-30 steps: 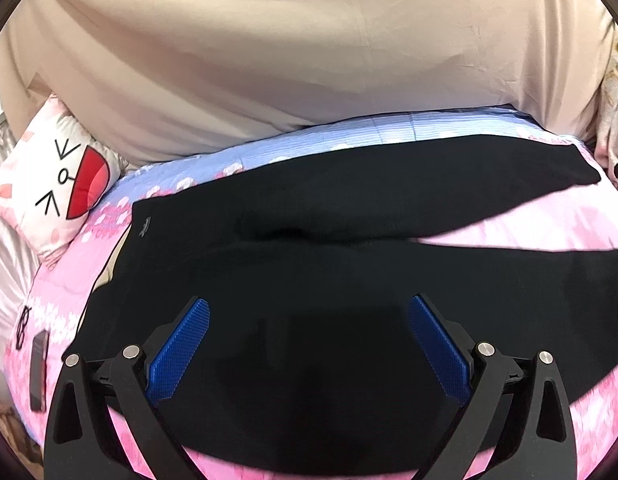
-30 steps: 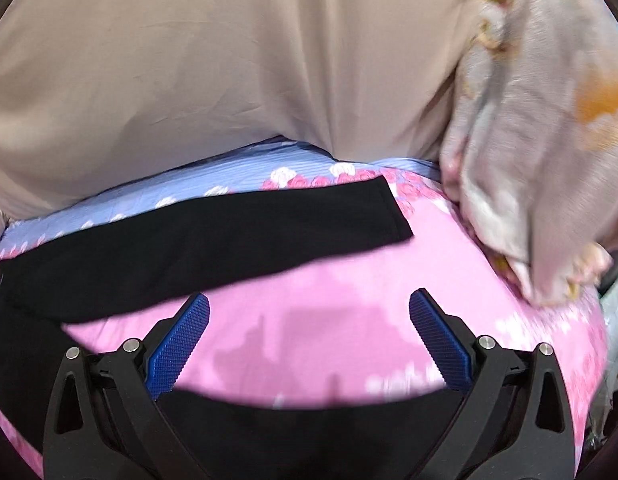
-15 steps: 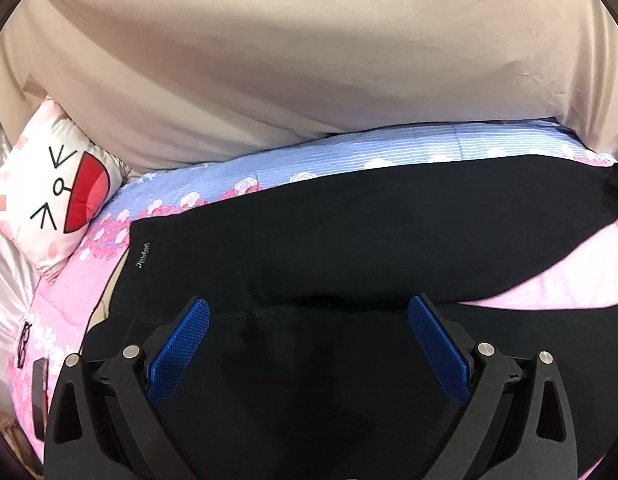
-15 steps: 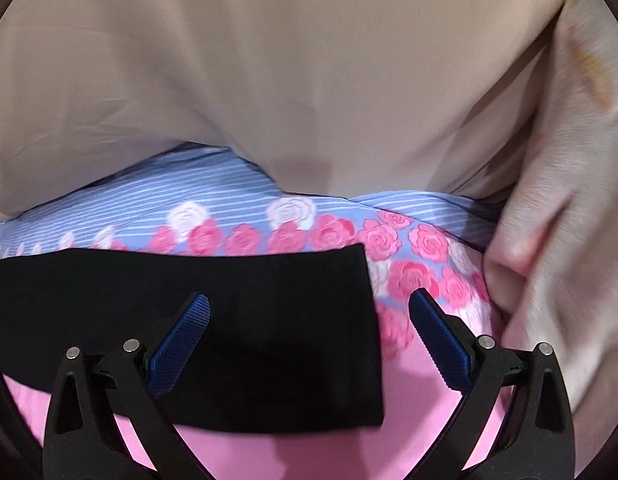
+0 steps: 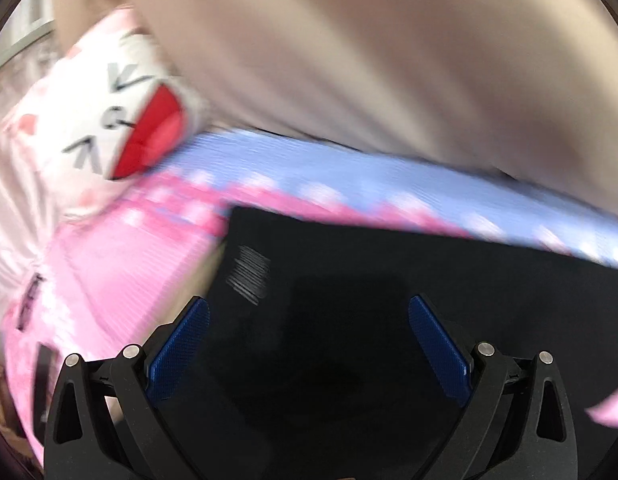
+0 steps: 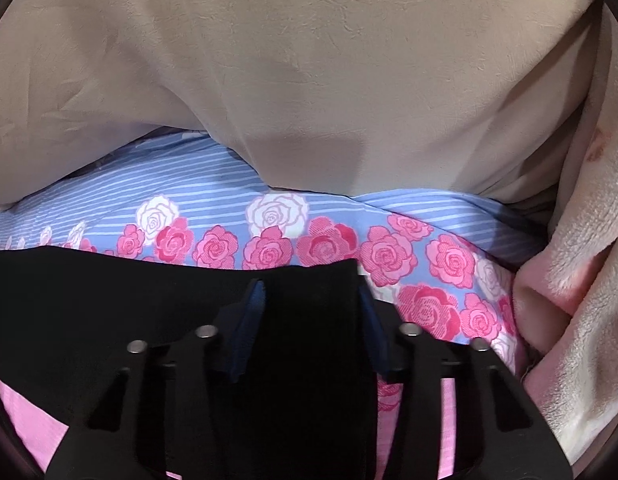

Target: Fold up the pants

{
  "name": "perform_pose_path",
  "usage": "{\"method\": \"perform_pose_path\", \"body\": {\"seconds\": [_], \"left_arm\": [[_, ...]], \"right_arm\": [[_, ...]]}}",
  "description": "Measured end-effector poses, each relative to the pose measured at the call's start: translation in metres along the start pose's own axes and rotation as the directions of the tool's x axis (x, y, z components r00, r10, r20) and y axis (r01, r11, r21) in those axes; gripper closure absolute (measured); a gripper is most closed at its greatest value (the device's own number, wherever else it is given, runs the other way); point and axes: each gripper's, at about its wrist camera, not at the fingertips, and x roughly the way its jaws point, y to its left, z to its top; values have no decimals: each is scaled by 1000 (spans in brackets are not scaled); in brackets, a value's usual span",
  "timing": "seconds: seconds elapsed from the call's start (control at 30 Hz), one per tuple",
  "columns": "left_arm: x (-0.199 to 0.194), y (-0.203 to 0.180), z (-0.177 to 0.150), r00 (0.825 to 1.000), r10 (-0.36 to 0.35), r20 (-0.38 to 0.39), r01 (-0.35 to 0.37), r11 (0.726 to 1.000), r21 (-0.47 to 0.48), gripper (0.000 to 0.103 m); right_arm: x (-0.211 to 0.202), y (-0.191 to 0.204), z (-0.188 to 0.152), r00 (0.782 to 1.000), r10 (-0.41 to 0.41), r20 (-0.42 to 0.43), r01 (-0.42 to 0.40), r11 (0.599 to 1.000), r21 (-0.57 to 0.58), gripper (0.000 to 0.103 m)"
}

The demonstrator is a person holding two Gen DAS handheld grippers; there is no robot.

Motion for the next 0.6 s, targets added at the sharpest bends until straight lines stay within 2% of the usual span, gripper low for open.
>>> {"method": "perform_pose_path", "body": {"seconds": [0.07, 0.1, 0.17, 0.27, 0.4, 0.47, 0.53, 0.6], "left_arm": [[22, 36, 22, 997, 75, 34, -72, 995, -70, 5], [32, 47, 30, 997, 77, 23, -75, 994, -81, 5], [61, 71, 45, 998, 41, -46, -46, 992, -116, 5], [103, 95, 59, 987, -64, -150, 37, 983, -180, 6], [133, 82, 57, 968, -89, -233, 72, 994, -82, 6], [146, 71, 53, 959, -88, -270, 80, 996, -40, 21], [151, 68, 52, 949, -151, -277, 141, 988, -56, 52], [147, 63, 54, 941, -190, -279, 177, 982, -70, 70]], "right_arm": [[-2, -1, -2, 1000, 10, 3, -10, 1000, 11, 69], [2, -7, -1, 1000, 9, 4, -9, 1000, 10, 69], [2, -7, -1, 1000, 3, 4, -3, 1000, 16, 69], [2, -6, 0, 1000, -10, -2, 10, 1000, 21, 69], [6, -3, 3, 1000, -11, -10, 11, 999, 37, 68], [6, -4, 4, 1000, -11, -19, 12, 999, 48, 67], [6, -2, 7, 999, -20, -29, 21, 999, 38, 66], [7, 0, 8, 999, -26, -34, 27, 999, 33, 68]]}}
